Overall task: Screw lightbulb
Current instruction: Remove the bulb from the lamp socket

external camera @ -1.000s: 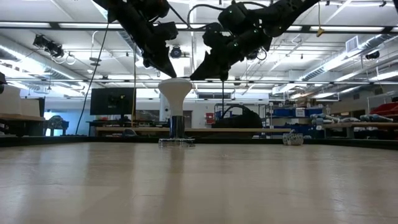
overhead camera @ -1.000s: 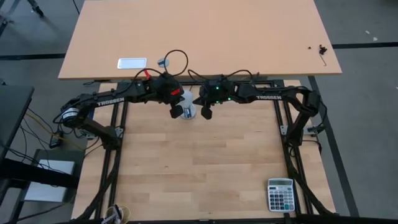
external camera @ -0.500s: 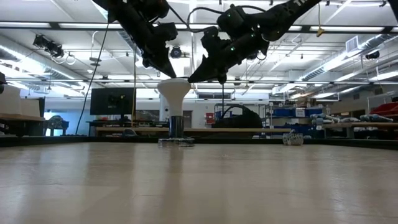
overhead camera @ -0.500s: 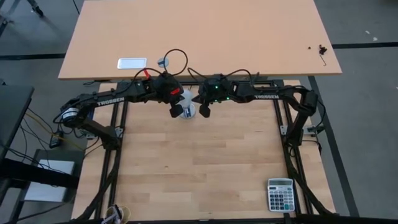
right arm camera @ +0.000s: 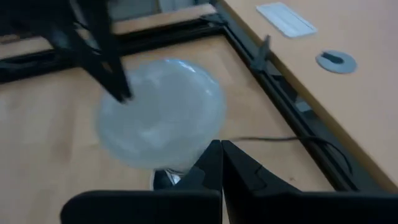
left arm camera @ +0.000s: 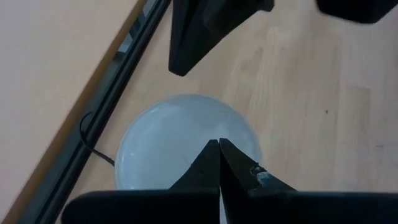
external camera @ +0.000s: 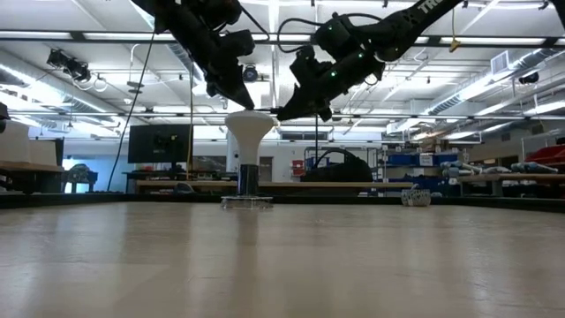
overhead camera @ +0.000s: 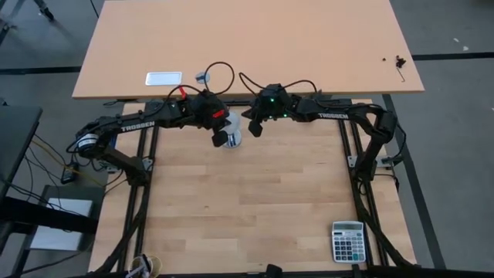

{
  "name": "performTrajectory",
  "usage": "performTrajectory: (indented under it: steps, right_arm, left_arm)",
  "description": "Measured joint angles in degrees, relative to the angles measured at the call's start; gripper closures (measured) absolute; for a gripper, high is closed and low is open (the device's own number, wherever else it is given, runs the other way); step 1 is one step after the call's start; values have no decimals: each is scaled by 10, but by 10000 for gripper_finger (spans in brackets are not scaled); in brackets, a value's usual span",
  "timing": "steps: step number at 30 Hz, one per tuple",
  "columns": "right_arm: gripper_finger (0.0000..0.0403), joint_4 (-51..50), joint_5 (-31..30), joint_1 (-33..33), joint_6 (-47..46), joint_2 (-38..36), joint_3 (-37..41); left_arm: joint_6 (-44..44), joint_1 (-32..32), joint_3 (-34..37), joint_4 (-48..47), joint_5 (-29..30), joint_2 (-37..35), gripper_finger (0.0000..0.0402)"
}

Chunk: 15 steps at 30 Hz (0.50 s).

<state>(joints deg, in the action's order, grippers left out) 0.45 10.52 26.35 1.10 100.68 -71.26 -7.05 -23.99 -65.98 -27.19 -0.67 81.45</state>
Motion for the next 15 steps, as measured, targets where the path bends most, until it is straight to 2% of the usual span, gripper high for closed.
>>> performTrajectory:
  steps: [7, 15]
  right_arm:
    - [391, 2, 54, -26, 10, -5, 0]
    - [391, 16, 57, -73, 43, -5, 0]
  left_arm:
    - [-12, -4, -28, -1, 10, -1, 401]
    - [-16, -57, -36, -20, 12, -2, 401]
